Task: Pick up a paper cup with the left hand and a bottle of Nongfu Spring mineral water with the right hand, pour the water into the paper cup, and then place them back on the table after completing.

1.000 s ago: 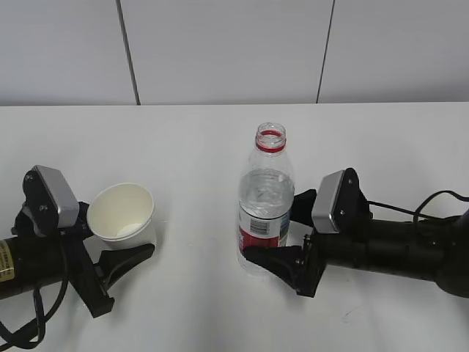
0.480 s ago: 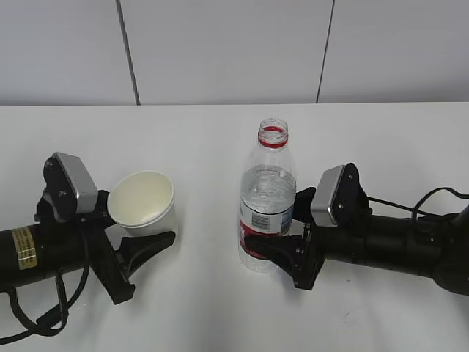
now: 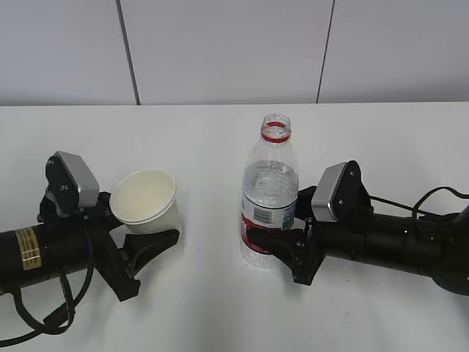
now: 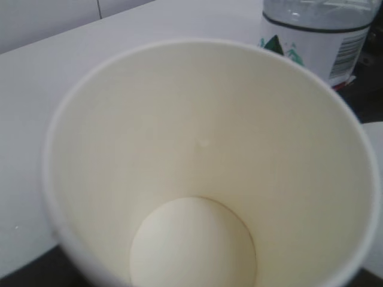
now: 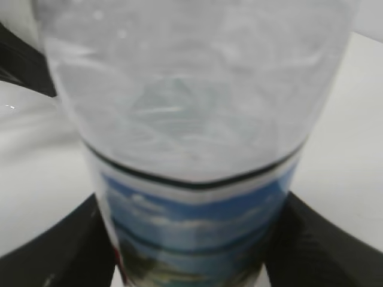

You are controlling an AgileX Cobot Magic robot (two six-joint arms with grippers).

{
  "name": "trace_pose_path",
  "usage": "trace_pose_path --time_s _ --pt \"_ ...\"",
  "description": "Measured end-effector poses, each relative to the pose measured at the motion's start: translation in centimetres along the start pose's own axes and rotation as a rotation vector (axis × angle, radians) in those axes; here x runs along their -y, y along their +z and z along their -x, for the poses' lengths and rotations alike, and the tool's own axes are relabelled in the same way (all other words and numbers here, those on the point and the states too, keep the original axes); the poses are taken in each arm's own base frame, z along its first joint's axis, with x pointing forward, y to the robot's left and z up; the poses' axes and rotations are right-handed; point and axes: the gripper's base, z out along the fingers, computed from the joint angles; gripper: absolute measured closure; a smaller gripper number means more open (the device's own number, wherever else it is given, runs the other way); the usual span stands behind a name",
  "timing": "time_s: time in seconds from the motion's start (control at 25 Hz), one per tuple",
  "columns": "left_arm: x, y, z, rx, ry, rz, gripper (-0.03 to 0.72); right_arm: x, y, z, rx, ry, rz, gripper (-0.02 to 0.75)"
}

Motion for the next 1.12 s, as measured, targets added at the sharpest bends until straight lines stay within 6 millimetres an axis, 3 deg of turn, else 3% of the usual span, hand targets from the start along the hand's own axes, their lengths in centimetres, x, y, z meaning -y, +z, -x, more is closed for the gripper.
trace_pose_path --time_s 0.36,0.8,1.12 --pt "0.0 0.1 0.0 0.002 -0.041 0.008 0.274 0.7 0.3 0.2 -0.002 -0.03 -0.039 0.298" --pt "0.1 0.1 -0.1 -0.016 -0.123 0.003 0.274 4.5 3.0 2.6 -0.009 -0.227 -0.035 0.298" --pt "-1.3 1.8 0.9 -0.066 -0.098 -0.03 0.275 6.4 4.2 3.8 -0.061 -0.342 -0.036 0.299"
